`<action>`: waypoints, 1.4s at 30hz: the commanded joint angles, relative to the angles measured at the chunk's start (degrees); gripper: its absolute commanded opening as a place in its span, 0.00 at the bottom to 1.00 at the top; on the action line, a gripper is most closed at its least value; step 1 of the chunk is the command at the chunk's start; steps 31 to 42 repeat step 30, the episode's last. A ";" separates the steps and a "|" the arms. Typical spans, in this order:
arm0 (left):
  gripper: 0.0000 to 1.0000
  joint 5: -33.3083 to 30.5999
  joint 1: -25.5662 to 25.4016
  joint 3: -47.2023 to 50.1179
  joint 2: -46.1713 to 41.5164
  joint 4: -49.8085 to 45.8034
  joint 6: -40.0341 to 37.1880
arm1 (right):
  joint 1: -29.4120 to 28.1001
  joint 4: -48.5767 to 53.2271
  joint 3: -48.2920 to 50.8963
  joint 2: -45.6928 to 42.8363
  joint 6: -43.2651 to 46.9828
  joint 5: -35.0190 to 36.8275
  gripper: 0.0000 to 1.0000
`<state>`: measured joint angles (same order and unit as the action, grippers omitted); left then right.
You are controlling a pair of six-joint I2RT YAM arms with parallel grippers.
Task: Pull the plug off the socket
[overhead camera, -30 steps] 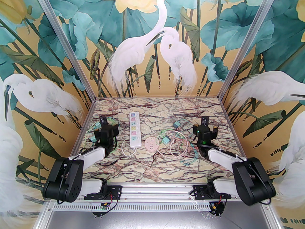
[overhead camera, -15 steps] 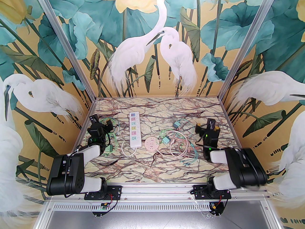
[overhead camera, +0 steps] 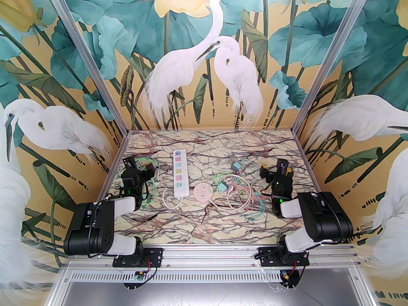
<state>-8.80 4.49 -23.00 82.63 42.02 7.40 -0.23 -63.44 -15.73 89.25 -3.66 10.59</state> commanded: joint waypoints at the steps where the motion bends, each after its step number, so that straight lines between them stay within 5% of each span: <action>1: 1.00 3.15 -0.18 1.39 0.12 5.45 -1.44 | 0.23 7.06 -3.32 -0.58 -0.58 -3.07 0.99; 7: 1.00 6.85 -3.43 4.70 7.40 20.16 -7.40 | 0.32 11.19 -5.66 -0.49 -1.44 -1.19 0.99; 13: 1.00 0.24 -3.98 3.38 6.64 16.10 -5.66 | 0.30 11.25 -5.66 -0.57 -1.52 -0.85 0.99; 42: 1.00 1.15 -4.13 2.26 6.66 13.99 -6.04 | 0.28 11.50 -5.76 -0.61 -1.41 -1.15 0.99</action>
